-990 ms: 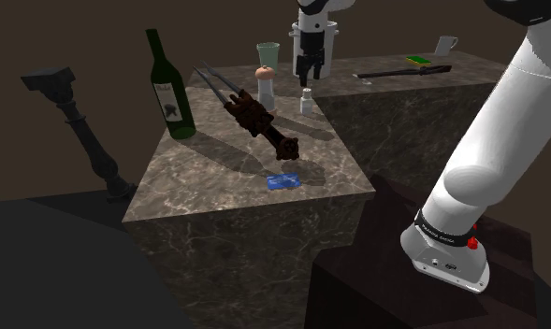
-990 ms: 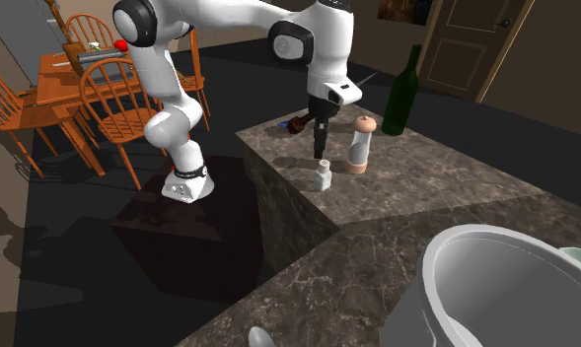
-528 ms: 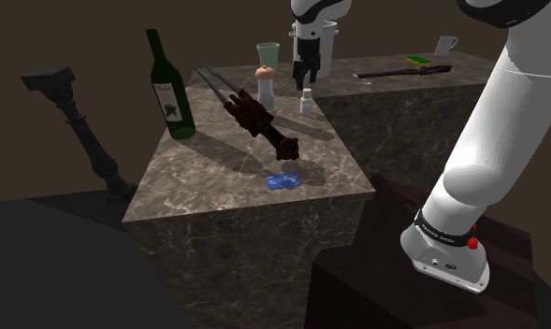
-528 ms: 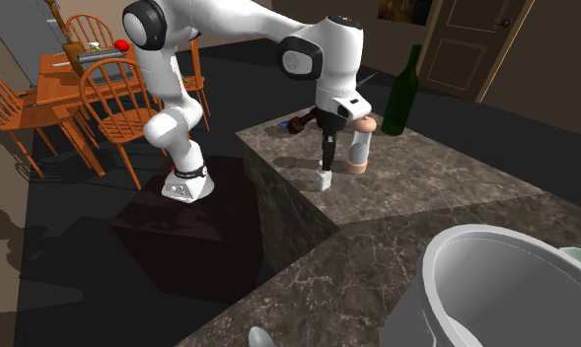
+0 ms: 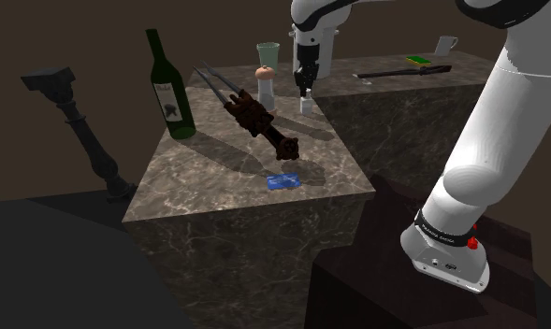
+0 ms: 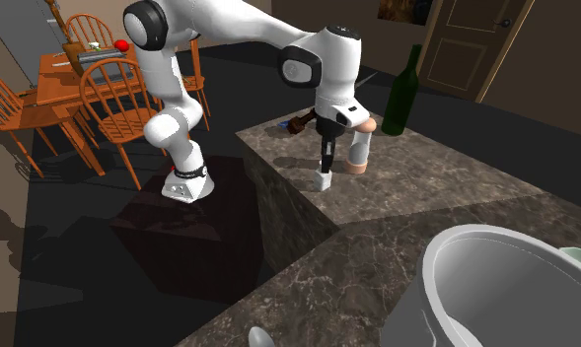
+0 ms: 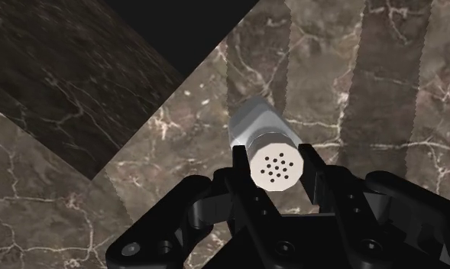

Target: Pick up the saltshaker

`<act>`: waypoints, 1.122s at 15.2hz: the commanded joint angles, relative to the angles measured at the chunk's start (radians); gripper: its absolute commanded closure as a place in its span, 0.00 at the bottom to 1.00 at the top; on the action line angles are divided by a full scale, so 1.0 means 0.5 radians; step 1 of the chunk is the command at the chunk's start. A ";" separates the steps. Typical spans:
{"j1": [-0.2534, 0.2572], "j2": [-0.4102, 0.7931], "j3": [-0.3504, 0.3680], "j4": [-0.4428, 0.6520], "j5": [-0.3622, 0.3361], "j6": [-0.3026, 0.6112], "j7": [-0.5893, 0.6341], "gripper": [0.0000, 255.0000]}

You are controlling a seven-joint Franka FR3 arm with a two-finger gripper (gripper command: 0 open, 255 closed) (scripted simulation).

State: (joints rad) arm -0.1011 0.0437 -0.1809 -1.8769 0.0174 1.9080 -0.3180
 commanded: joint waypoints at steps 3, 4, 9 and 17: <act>0.000 0.000 0.000 -0.001 0.000 0.000 0.000 1.00; 0.000 0.000 0.000 -0.001 0.000 0.000 0.000 1.00; -0.001 -0.012 -0.001 0.062 -0.003 -0.075 0.000 1.00; -0.001 -0.024 -0.001 0.263 -0.006 -0.287 0.004 1.00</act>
State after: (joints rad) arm -0.1020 0.0311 -0.1819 -1.7610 0.0144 1.7795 -0.3173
